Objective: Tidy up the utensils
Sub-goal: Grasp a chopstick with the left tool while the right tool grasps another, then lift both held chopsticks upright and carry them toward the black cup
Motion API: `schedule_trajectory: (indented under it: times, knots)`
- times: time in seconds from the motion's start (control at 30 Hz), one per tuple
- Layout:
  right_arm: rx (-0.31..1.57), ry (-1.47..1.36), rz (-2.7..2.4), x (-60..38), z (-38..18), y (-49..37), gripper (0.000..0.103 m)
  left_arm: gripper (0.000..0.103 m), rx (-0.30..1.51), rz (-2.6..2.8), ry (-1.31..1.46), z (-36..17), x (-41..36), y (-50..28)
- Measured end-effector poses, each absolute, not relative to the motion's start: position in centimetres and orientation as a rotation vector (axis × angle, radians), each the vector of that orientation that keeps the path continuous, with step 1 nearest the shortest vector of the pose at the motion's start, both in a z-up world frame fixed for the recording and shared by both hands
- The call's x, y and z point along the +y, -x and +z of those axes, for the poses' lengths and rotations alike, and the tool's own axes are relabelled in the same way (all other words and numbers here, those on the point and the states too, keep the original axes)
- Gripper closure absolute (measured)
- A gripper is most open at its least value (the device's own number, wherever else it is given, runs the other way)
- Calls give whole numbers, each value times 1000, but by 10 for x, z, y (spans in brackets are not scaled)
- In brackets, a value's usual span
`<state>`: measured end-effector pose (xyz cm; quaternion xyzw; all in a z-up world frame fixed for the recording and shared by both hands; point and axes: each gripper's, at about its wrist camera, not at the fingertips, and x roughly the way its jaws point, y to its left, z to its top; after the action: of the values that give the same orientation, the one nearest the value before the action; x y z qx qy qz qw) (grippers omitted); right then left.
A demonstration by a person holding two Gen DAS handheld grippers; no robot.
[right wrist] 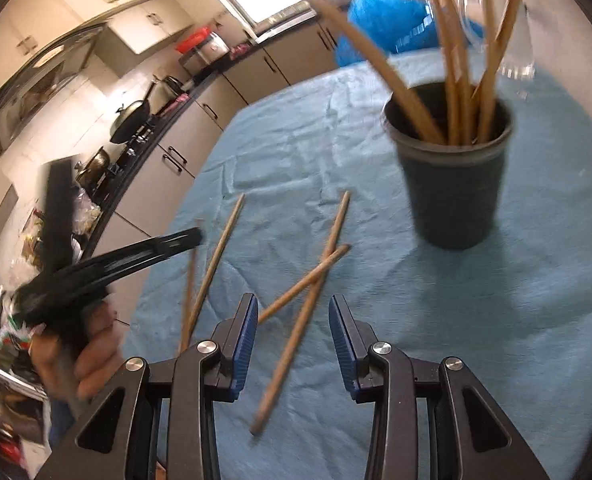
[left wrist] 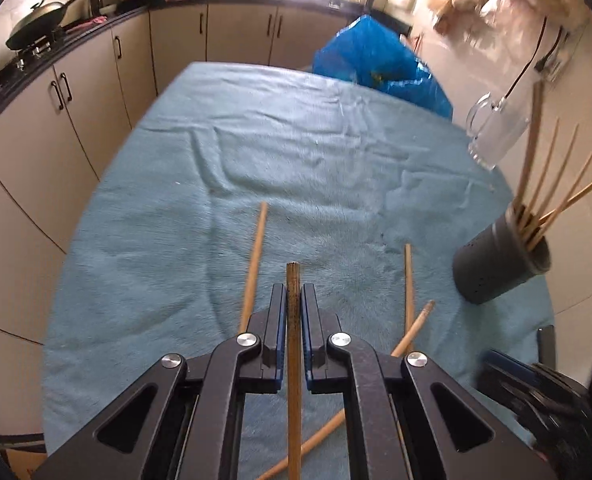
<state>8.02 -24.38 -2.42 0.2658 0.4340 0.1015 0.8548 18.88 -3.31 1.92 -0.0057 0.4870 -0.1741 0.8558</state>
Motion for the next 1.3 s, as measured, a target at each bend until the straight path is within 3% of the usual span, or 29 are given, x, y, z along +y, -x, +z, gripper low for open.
schedule_trajectory:
  times: [0.27, 0.33, 0.4, 0.6, 1.07, 1.3]
  knots:
    - [1038, -629, 22, -237, -53, -128, 70, 96, 986, -386, 46, 30, -12, -176]
    - [1053, -623, -8, -236, -59, -134, 73, 96, 982, -393, 56, 31, -7, -174]
    - [1046, -608, -37, -235, -59, -137, 83, 96, 976, -399, 61, 31, -4, -173]
    - [1016, -543, -81, -233, -48, -143, 90, 96, 970, -405, 75, 29, 8, -171]
    - [1048, -485, 98, -204, -50, -189, 93, 96, 972, -396, 99, 29, 16, -178]
    - [921, -479, 159, -204, -9, -166, 94, 96, 904, -407, 91, 57, 13, -168]
